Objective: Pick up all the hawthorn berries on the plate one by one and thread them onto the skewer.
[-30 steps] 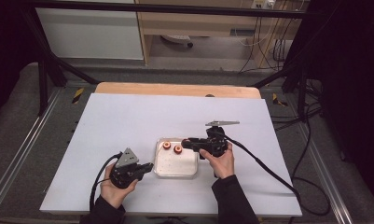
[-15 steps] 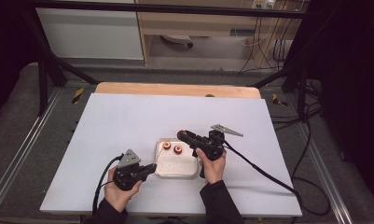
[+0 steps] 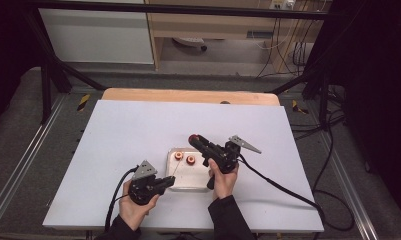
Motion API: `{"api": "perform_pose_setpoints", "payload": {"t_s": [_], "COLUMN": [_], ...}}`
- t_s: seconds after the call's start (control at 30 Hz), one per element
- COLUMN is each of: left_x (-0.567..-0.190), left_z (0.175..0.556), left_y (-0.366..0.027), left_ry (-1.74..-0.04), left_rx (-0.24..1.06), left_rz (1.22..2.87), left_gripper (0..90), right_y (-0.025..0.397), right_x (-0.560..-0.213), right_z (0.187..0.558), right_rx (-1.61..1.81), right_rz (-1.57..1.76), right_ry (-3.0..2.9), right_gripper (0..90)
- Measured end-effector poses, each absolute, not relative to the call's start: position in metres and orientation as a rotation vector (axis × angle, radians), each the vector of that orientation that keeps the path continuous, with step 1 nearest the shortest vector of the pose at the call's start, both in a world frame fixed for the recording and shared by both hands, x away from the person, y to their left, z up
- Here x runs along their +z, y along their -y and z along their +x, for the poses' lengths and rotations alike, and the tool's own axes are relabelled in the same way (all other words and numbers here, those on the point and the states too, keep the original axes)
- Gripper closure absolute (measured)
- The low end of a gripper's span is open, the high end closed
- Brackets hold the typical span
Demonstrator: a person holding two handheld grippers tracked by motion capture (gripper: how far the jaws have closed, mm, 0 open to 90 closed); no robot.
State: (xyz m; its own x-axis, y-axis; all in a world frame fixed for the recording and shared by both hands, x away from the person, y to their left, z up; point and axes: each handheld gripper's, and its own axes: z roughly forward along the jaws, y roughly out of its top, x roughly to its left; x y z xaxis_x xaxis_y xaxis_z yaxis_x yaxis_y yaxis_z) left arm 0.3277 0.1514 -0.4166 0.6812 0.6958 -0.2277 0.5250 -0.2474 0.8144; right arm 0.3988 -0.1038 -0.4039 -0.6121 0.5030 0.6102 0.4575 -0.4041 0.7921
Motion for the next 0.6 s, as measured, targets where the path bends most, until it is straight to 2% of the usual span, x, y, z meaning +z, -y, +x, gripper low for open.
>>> {"api": "perform_pose_setpoints", "payload": {"t_s": [0.6], "left_x": [-0.415], "left_z": [0.3288], "left_y": [-0.148], "left_ry": [-0.945], "left_rx": [0.223], "left_rz": [1.91], "left_gripper": [88.0], "right_y": [0.0988], "right_x": [-0.4104], "right_z": [0.3943], "right_rx": [2.33], "right_rz": [1.342], "right_ry": [-1.636], "right_gripper": [60.9]}}
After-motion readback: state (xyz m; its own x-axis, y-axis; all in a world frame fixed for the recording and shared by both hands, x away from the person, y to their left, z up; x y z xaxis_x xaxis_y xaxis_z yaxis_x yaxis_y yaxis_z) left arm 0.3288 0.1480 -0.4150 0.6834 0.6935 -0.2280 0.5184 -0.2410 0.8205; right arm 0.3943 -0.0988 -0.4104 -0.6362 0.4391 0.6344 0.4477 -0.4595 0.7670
